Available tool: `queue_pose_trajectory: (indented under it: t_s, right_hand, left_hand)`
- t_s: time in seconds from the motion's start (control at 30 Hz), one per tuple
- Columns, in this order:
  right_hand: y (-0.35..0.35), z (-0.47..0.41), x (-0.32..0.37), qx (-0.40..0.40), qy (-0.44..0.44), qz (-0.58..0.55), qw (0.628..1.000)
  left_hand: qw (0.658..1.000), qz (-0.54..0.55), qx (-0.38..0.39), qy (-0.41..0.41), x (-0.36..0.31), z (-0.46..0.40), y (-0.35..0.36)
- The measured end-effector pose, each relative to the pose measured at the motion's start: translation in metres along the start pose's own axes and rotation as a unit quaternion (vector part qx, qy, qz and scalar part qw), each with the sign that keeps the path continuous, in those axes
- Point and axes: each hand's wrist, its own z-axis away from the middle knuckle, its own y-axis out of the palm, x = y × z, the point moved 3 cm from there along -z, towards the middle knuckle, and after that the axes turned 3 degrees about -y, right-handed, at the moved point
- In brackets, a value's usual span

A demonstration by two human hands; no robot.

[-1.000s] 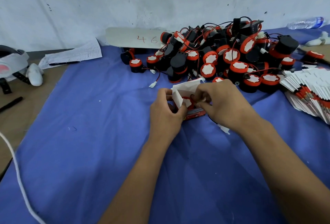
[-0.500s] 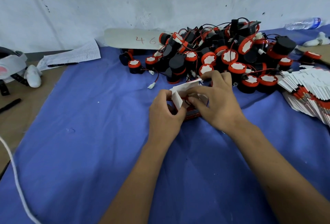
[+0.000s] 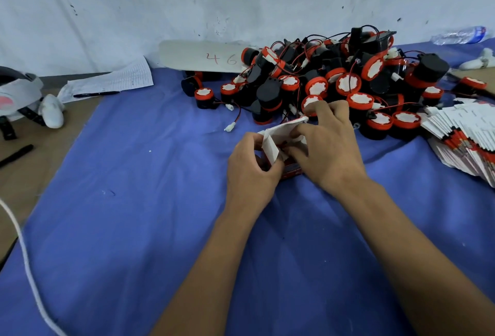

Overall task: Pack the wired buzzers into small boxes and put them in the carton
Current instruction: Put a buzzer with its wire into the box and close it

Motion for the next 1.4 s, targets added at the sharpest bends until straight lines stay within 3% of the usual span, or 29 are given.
queue_pose_trajectory:
  t_s: [0.2, 0.37, 0.53, 0.8, 0.97, 1.13, 1.3, 1.4]
  right_hand:
    - [0.004, 0.004, -0.004, 0.043, 0.009, 0.048, 0.998]
    - [0.009, 0.000, -0.004, 0.061, 0.008, 0.003, 0.998]
    - [-0.001, 0.004, -0.004, -0.029, -0.059, -0.071, 0.995]
    - [-0.017, 0.010, -0.002, -0.192, -0.157, -0.176, 0.953]
    - [-0.010, 0.014, 0.010, -0.134, -0.206, -0.210, 0.946]
    - [-0.004, 0.014, 0.014, -0.075, -0.230, -0.217, 0.946]
    - [-0.002, 0.014, 0.009, -0.063, -0.209, -0.221, 0.951]
    - [-0.001, 0.016, 0.004, -0.100, -0.167, -0.204, 0.959]
  left_hand:
    - [1.000, -0.005, -0.002, 0.015, -0.003, 0.000, -0.001]
    - [1.000, -0.005, 0.000, 0.017, -0.004, 0.001, -0.002]
    - [1.000, -0.015, -0.006, -0.001, -0.002, 0.000, -0.002]
    - [0.999, -0.028, -0.034, -0.012, -0.004, -0.002, -0.005]
    - [0.997, -0.050, -0.060, -0.003, -0.006, 0.001, -0.009]
    - [0.999, -0.047, 0.001, -0.020, -0.009, 0.002, -0.010]
    - [0.997, -0.067, 0.007, -0.043, -0.009, 0.001, -0.009]
    - [0.996, -0.080, -0.003, -0.043, -0.010, 0.000, -0.008]
